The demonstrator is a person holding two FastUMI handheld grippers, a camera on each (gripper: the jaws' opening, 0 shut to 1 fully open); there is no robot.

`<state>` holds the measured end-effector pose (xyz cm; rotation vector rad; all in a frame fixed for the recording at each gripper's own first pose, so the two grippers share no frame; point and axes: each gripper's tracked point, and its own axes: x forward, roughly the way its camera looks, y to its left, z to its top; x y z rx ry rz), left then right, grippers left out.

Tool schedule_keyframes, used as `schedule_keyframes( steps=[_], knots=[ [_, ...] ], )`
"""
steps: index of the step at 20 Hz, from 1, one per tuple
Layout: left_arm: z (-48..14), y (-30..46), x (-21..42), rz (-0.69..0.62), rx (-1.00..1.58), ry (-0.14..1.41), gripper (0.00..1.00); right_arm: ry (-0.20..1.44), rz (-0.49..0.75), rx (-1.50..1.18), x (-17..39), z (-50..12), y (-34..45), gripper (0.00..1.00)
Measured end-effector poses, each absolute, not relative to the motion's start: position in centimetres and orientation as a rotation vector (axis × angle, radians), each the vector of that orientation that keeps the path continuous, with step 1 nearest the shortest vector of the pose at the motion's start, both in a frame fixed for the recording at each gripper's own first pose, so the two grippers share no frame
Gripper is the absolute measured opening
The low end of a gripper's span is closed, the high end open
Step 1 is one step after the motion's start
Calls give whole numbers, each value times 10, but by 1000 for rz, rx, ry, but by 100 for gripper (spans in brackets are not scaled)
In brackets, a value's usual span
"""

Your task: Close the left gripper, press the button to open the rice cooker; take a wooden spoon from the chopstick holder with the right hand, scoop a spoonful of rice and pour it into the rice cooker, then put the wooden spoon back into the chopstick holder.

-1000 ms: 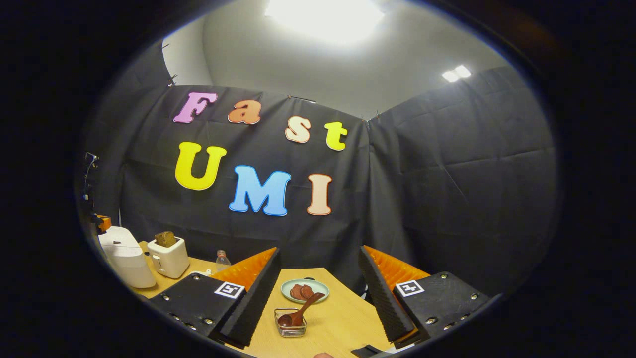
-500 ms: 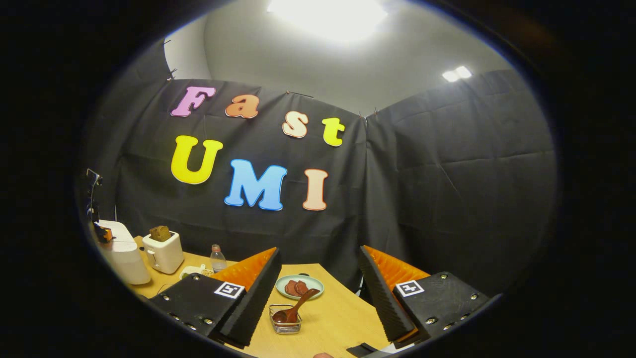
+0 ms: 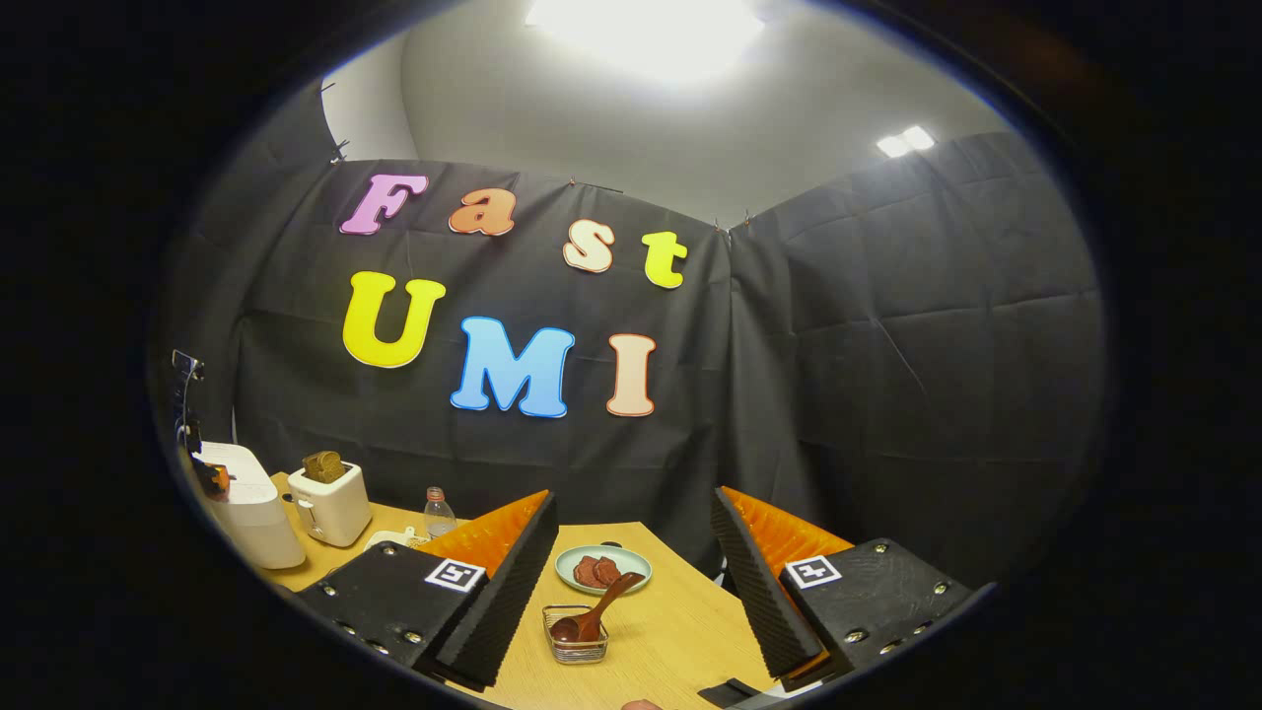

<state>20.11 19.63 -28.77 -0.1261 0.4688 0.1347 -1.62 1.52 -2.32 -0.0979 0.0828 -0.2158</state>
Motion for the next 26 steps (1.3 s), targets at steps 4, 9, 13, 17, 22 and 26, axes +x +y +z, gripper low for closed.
schedule_keyframes(
  steps=[4, 9, 13, 17, 22, 26],
  knots=[
    [-268, 201, 203, 132, -61, 418, 8, 65, -195, -105, -16, -19, 18, 95],
    [-196, 218, 207, 179, 23, 286, 8, 56, -169, -92, -9, -18, 17, 95],
    [-135, 227, 209, 217, 85, 182, 8, 50, -144, -80, -2, -19, 13, 95],
    [-85, 200, 188, 197, 59, 81, 9, 64, -114, -56, 8, -26, 9, 95],
    [-42, 158, 161, 148, 41, 17, 37, 80, -79, -31, 25, -36, 3, 95],
    [-21, 121, 138, 112, 40, -13, 92, 90, -58, -7, 40, -45, -5, 95]
  ],
)
